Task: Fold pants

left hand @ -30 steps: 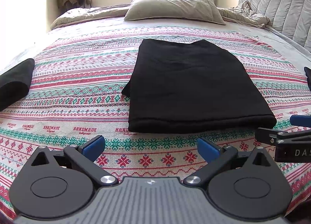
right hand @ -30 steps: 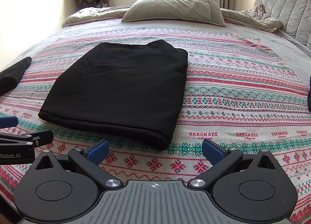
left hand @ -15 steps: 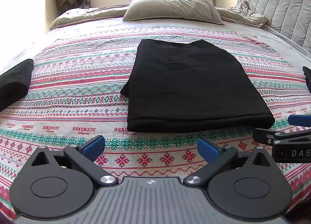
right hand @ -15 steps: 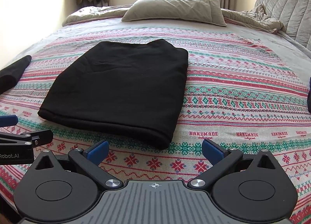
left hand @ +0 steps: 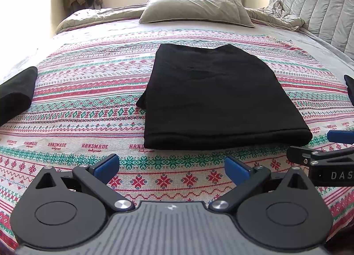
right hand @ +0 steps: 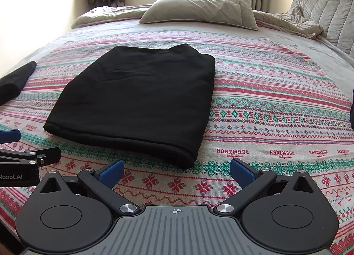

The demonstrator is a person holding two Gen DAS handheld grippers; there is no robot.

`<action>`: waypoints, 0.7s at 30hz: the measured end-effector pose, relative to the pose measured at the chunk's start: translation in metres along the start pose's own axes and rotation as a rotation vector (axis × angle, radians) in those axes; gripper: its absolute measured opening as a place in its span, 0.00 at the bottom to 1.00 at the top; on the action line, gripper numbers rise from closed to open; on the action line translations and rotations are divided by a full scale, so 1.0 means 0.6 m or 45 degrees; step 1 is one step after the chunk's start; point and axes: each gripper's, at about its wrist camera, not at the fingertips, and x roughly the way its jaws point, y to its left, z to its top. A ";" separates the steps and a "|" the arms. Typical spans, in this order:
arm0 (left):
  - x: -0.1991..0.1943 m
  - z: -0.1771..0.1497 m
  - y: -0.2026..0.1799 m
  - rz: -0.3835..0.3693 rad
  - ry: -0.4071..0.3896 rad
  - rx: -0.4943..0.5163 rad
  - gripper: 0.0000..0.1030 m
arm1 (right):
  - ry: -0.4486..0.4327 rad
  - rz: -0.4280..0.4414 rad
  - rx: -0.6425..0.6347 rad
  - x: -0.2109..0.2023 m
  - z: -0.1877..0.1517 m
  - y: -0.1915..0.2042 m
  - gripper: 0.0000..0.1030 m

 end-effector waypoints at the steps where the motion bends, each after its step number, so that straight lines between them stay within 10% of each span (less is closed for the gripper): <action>1: 0.000 0.000 0.000 -0.001 0.000 0.000 1.00 | 0.000 0.000 -0.001 0.000 0.000 0.000 1.00; 21: 0.000 -0.004 0.000 -0.020 0.011 0.009 1.00 | 0.004 -0.004 -0.007 0.001 -0.002 0.003 1.00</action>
